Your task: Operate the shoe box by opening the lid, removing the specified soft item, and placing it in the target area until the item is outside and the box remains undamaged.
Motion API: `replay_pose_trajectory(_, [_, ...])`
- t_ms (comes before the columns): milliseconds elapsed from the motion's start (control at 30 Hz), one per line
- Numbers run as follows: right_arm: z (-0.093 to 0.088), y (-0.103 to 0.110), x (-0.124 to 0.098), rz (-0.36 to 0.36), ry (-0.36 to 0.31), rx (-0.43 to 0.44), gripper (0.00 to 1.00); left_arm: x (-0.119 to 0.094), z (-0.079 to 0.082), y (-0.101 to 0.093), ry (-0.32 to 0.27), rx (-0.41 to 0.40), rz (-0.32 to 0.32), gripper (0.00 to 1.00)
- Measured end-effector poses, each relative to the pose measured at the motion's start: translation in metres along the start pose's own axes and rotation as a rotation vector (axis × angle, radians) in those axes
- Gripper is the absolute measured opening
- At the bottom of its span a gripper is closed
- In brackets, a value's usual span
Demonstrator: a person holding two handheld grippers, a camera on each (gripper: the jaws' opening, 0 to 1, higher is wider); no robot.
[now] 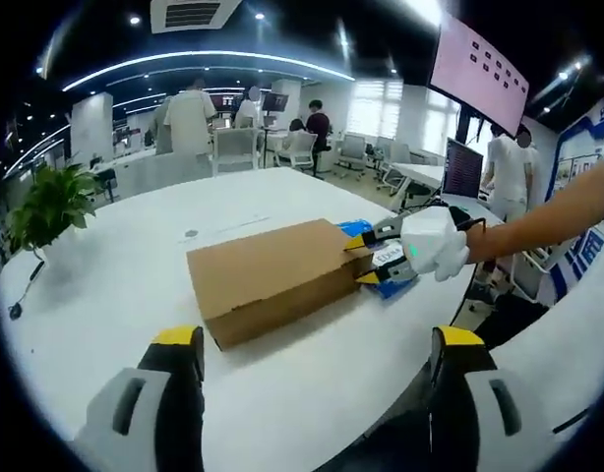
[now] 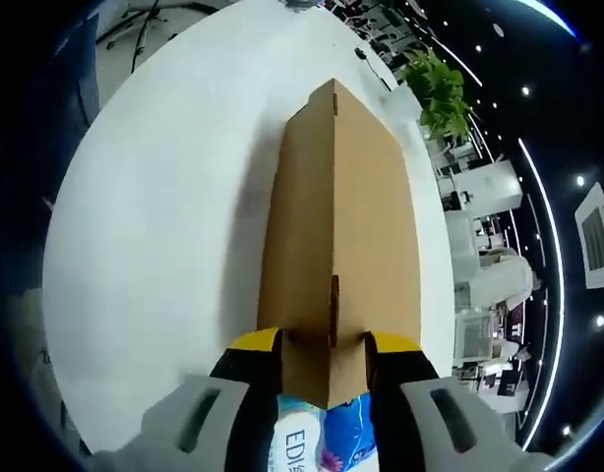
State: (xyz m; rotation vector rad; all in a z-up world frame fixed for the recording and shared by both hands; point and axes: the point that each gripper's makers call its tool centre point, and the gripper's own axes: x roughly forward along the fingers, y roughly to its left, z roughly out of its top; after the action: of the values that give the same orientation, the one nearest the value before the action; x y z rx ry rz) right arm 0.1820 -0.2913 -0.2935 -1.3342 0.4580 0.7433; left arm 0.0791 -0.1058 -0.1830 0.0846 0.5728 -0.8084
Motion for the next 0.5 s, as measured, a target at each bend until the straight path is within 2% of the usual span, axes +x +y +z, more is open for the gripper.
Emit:
replay_pose_trajectory(167, [0.005, -0.001, -0.001, 0.013, -0.009, 0.021, 0.33, -0.003, 0.0, 0.004, -0.006, -0.006, 0.007, 0.98])
replay_pose_trajectory(267, [0.015, 0.001, -0.01, 0.047, -0.064, 0.152, 0.34, -0.006, 0.0, 0.006, -0.006, -0.009, 0.012, 0.98])
replay_pose_trajectory(333, [0.019, -0.004, -0.022, 0.039, -0.082, 0.166, 0.4, -0.008, 0.001, 0.01, -0.02, -0.017, 0.019, 0.98])
replay_pose_trajectory(400, [0.021, -0.004, -0.031, 0.053, -0.097, 0.231, 0.53, -0.008, 0.002, 0.011, -0.029, -0.034, 0.021, 0.99])
replay_pose_trajectory(467, [0.029, -0.003, -0.04, 0.072, -0.139, 0.203, 0.69, -0.008, 0.002, 0.011, -0.031, -0.041, 0.024, 0.99])
replay_pose_trajectory(500, [0.034, -0.002, -0.048, 0.075, -0.153, 0.181, 0.74, -0.009, 0.001, 0.011, -0.031, -0.043, 0.026, 0.99])
